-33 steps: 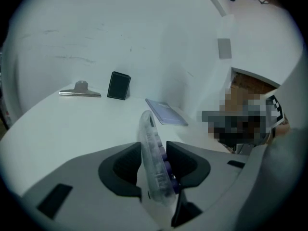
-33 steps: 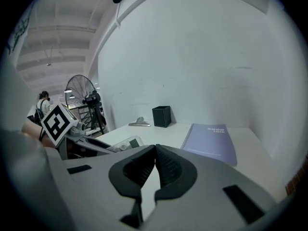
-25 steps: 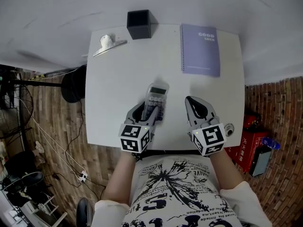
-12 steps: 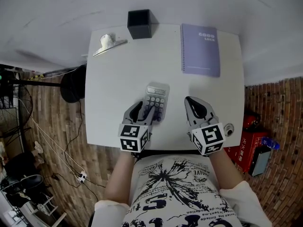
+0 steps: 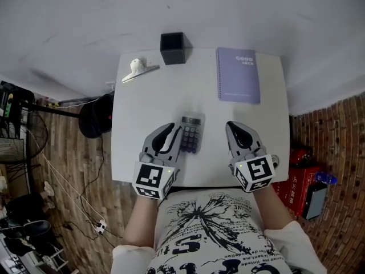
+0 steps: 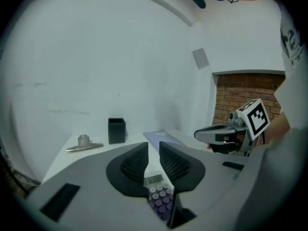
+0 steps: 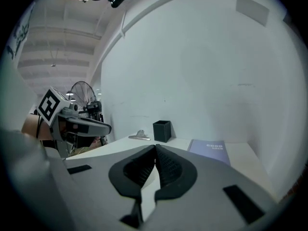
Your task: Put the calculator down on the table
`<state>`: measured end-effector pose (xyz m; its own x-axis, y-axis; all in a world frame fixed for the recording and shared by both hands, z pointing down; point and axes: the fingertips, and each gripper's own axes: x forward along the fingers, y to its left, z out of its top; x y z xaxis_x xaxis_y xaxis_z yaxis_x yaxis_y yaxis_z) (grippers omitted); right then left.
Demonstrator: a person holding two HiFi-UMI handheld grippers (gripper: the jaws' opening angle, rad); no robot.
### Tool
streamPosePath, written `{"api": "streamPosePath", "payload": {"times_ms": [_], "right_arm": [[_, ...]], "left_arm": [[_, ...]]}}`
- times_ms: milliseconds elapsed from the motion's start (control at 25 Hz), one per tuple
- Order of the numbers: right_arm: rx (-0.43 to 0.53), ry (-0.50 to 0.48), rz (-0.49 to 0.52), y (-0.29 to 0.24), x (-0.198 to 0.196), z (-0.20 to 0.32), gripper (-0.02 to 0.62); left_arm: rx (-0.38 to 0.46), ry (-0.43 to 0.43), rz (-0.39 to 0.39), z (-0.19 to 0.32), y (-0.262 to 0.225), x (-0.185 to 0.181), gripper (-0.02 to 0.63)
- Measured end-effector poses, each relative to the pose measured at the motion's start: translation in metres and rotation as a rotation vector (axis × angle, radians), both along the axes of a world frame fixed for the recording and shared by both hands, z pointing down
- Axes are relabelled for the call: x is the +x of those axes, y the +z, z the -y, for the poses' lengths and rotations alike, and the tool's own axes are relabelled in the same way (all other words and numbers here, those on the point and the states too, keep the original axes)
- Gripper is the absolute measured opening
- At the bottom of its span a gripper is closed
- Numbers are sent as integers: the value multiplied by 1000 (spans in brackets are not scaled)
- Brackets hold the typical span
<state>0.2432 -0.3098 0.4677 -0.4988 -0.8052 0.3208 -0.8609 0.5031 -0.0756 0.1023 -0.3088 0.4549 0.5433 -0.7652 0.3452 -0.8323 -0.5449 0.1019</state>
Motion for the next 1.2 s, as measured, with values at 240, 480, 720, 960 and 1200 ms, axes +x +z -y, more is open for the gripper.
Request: {"api": "streamPosePath", "payload": {"times_ms": [240,480,720,960,1200], "right_arm": [[125,14,4,-49,10,-11,15],[201,16,-5,-83,19,-19,14],[218,24,-5,-87,25,-28,14],[220,4,-5,-88,25,-33,13],[212,-18,-16,-82,23,-37,12]], "left_arm": [[146,65,-29,-20,-62,4,25],[215,73,-65,-35,-95,6,14],[239,80,-76,-42,-104,11,14],[238,69,-76,-43,-102,13,14],[219,57,-77,-44,-94,14,14]]}}
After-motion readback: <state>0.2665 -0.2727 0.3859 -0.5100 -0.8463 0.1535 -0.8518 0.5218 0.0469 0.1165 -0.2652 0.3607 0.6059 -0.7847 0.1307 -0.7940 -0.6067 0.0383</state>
